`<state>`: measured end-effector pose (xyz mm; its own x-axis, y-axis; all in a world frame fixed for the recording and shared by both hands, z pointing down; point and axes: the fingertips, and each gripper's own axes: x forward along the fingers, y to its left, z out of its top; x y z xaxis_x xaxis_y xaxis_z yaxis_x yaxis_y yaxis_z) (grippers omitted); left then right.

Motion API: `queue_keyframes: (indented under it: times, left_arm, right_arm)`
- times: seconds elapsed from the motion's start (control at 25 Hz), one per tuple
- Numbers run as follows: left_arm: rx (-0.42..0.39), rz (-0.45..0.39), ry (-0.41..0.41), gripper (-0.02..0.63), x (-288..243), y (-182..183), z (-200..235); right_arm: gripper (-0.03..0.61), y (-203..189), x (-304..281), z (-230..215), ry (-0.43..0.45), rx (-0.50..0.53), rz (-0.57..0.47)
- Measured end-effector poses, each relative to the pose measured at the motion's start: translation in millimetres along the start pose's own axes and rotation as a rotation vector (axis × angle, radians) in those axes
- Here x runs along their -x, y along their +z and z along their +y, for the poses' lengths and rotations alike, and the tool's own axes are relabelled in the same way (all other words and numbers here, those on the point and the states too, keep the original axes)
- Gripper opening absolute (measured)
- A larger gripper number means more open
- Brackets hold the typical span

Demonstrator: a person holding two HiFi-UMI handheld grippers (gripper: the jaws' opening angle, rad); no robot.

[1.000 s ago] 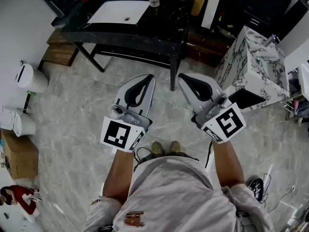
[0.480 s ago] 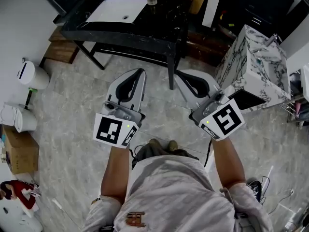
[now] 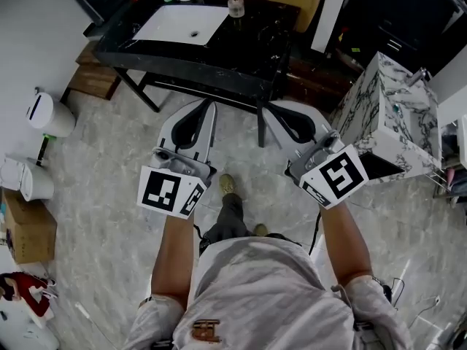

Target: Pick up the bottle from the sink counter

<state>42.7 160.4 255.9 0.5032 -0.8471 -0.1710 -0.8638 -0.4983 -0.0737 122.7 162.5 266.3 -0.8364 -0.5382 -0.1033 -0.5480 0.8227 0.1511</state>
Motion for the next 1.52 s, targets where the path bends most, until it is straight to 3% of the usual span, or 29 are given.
queue_keyframes:
  times: [0.32,0.84,1.52]
  left_arm:
    - [-0.009,-0.014,-0.041,0.0,-75,-21,87]
    - [0.028,-0.004,-0.167,0.0,-192,-56,240]
    - [0.061,0.051,-0.174,0.0,-299,-114,318]
  right_arm:
    - [0.002,-17,-94,-66,-0.035,0.021,0.022]
    - [0.002,-56,-256,-184,-0.181,0.053,0.132]
    - [0.005,-133,-342,-312,-0.262,0.017,0.261]
